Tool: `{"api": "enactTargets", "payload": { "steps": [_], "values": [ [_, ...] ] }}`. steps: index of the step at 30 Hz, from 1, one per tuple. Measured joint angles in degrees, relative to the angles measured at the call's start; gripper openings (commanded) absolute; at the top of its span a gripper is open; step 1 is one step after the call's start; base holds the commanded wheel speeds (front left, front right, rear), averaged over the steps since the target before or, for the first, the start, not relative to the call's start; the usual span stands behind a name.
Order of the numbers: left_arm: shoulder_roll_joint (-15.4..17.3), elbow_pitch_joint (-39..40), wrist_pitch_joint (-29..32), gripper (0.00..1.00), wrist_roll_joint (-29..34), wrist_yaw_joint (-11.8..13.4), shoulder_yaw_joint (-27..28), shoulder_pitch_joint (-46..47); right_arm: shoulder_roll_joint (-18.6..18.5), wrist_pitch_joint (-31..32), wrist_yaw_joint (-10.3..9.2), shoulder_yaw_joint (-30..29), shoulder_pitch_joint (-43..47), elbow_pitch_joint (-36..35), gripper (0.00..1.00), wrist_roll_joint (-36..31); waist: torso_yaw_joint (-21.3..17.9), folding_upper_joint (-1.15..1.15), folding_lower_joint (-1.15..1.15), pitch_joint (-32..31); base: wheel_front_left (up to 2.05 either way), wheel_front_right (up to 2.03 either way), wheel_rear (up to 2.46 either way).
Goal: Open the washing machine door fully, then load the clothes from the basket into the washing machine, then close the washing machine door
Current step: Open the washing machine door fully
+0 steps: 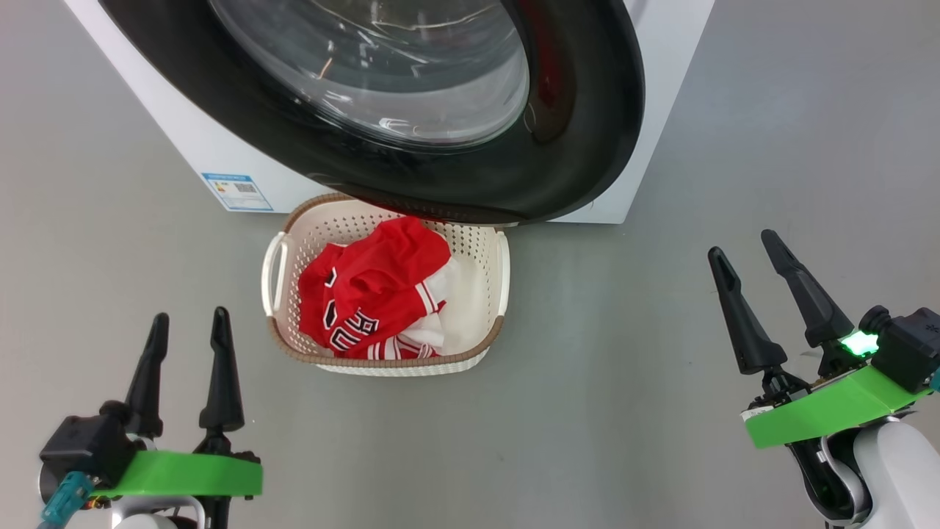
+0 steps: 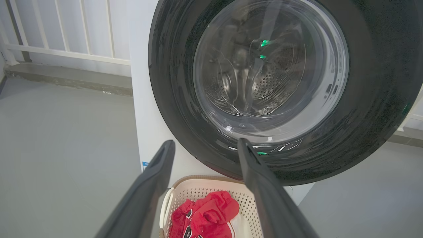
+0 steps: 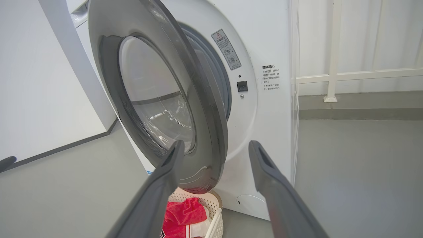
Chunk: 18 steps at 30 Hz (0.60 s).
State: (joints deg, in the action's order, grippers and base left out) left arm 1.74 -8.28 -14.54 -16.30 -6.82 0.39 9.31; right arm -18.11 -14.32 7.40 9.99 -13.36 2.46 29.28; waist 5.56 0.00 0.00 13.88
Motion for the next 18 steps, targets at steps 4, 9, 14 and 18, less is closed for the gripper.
{"api": "enactTargets", "payload": {
  "steps": [4, 9, 14, 18],
  "values": [
    [0.0, 0.0, 0.0, 1.00, 0.0, 0.0, 0.0, 0.0, -0.1, 0.0, 0.00, 0.2, 0.0, 0.2, 1.00, 0.0, -0.1, 0.00, 0.00, 0.1, 0.00, 0.00, 0.00],
    [0.0, 0.0, 0.0, 1.00, 0.0, 0.0, 0.0, 0.0, -0.5, 0.0, 0.00, 0.3, -0.8, 0.3, 0.14, 0.3, -0.1, 0.00, 0.00, 0.4, 0.00, 0.00, 0.00],
    [0.0, -0.1, 0.0, 1.00, 0.0, 0.0, -0.1, 0.1, -1.6, 0.0, 0.00, 0.8, -2.7, 0.5, 0.00, 2.2, -0.1, 0.00, 0.00, 0.7, 0.00, 0.00, 0.00],
    [0.0, -0.1, 0.0, 1.00, 0.0, 0.0, -0.1, 0.1, -2.5, 0.0, 0.00, 1.8, -5.3, 1.0, 0.00, 4.9, -0.1, 0.00, 0.00, 1.0, 0.00, 0.00, 0.00]
  ]
}}
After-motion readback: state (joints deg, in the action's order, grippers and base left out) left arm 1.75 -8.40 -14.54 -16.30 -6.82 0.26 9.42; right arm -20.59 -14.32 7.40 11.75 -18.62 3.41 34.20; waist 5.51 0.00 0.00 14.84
